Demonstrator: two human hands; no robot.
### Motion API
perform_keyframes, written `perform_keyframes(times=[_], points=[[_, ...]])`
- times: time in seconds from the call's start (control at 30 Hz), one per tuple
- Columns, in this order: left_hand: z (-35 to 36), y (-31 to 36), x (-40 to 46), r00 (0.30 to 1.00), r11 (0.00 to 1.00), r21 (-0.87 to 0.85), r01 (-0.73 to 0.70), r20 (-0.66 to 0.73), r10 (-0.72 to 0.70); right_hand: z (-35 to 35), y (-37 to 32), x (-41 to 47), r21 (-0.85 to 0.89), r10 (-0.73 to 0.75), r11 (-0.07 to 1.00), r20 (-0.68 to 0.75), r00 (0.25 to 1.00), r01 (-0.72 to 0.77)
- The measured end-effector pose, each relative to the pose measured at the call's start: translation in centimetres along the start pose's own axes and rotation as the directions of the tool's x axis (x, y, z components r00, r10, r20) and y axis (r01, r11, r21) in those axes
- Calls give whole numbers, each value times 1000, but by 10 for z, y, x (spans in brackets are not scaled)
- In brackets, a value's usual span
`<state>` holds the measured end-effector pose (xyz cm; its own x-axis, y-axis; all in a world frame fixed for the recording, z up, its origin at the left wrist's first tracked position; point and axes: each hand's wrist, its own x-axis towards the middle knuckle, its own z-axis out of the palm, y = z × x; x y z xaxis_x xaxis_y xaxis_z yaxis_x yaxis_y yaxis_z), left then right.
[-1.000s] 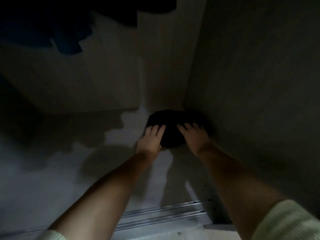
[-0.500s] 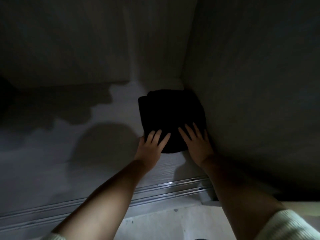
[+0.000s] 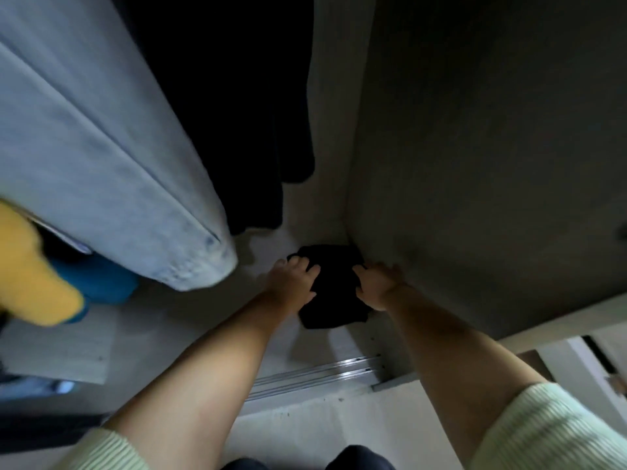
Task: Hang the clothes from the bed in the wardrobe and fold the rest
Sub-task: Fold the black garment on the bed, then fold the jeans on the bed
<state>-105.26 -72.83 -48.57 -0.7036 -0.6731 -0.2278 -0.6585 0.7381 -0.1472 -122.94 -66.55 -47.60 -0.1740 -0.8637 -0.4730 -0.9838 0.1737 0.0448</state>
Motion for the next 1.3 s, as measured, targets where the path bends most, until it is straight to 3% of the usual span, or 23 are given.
perform_keyframes(times=[0.23, 0.5, 0.63, 0.8, 1.0, 1.3], points=[[-132, 11, -64, 997, 990, -125, 72, 49, -66, -110, -4, -105, 67, 24, 997, 39, 999, -27], [-248, 11, -128, 990, 975, -219, 42, 139, -12, -188, -11, -205, 242, 20, 969, 119, 993, -49], [-276, 9, -152, 957, 977, -160, -143, 230, 178, -195, -18, -255, 354, 94, 926, 126, 987, -134], [-315, 37, -175, 850, 926, -91, -366, 372, 373, -186, -3, -331, 420, 240, 864, 141, 960, -278], [-362, 141, -189, 721, 805, -105, -584, 389, 574, -161, 51, -449, 508, 519, 701, 118, 847, -501], [-409, 312, -216, 614, 666, -85, -741, 315, 724, -95, 135, -609, 541, 740, 450, 220, 636, -711]])
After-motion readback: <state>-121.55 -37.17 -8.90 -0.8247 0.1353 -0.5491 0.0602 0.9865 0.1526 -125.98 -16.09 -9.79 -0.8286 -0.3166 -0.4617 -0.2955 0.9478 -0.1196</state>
